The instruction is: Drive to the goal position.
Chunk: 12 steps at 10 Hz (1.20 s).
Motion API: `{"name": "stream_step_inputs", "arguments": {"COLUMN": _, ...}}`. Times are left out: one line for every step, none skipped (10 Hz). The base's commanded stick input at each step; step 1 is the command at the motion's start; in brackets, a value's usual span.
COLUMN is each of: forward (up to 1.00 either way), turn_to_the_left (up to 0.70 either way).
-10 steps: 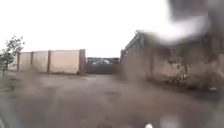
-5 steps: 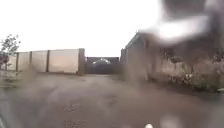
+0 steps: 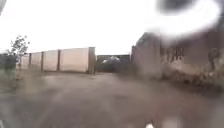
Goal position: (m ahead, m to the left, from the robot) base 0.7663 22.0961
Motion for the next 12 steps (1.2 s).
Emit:
{"name": "stream_step_inputs", "arguments": {"forward": 0.5, "turn_to_the_left": 0.08}}
{"name": "stream_step_inputs", "arguments": {"forward": 0.5, "turn_to_the_left": 0.03}}
{"name": "stream_step_inputs", "arguments": {"forward": 0.5, "turn_to_the_left": 0.02}}
{"name": "stream_step_inputs", "arguments": {"forward": 0.5, "turn_to_the_left": 0.02}}
{"name": "stream_step_inputs", "arguments": {"forward": 0.5, "turn_to_the_left": 0.02}}
{"name": "stream_step_inputs", "arguments": {"forward": 0.5, "turn_to_the_left": 0.02}}
{"name": "stream_step_inputs", "arguments": {"forward": 0.5, "turn_to_the_left": 0.02}}
{"name": "stream_step_inputs", "arguments": {"forward": 0.5, "turn_to_the_left": 0.02}}
{"name": "stream_step_inputs", "arguments": {"forward": 0.5, "turn_to_the_left": 0.02}}
{"name": "stream_step_inputs", "arguments": {"forward": 0.5, "turn_to_the_left": 0.02}}
{"name": "stream_step_inputs", "arguments": {"forward": 0.5, "turn_to_the_left": 0.02}}
{"name": "stream_step_inputs", "arguments": {"forward": 0.5, "turn_to_the_left": 0.02}}
